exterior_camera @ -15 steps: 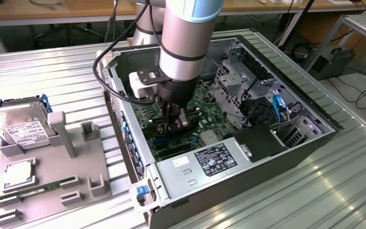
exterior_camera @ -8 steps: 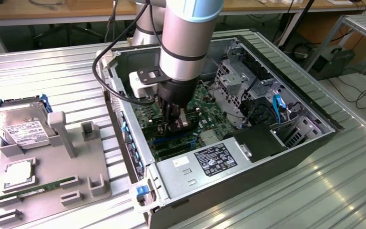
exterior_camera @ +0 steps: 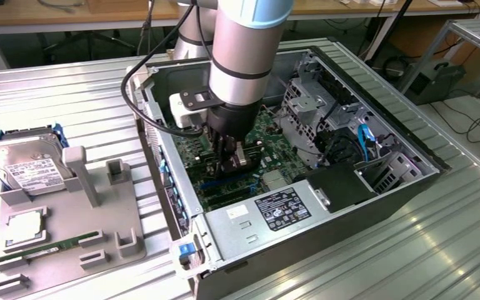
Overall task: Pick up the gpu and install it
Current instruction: 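Insert the gpu into the slot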
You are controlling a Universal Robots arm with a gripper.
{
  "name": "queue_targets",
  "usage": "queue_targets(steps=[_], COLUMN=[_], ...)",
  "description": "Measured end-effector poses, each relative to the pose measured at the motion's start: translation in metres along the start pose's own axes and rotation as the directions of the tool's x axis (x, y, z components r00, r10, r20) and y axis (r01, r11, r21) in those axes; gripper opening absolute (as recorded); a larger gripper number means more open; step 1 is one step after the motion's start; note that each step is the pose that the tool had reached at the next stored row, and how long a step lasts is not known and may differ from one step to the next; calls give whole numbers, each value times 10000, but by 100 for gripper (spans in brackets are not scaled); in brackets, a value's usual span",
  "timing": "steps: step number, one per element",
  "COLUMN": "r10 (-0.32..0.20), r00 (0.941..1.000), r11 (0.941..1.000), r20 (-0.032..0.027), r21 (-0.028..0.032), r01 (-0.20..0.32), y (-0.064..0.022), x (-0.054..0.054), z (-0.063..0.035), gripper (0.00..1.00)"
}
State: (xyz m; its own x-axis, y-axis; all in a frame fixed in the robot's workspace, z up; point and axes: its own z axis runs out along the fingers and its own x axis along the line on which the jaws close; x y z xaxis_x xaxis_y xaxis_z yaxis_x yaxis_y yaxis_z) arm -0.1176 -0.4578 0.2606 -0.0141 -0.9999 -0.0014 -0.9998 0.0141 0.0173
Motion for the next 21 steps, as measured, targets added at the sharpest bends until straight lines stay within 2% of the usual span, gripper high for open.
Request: queue_targets(steps=[13, 21], r10=[-210, -210], r00=[9998, 9998], r11=[9998, 9998], r20=[-4, -3], r21=[-1, -1], r01=[210, 210], y=[0, 0], x=[-20, -20], z=[3, 37], gripper=[27, 27])
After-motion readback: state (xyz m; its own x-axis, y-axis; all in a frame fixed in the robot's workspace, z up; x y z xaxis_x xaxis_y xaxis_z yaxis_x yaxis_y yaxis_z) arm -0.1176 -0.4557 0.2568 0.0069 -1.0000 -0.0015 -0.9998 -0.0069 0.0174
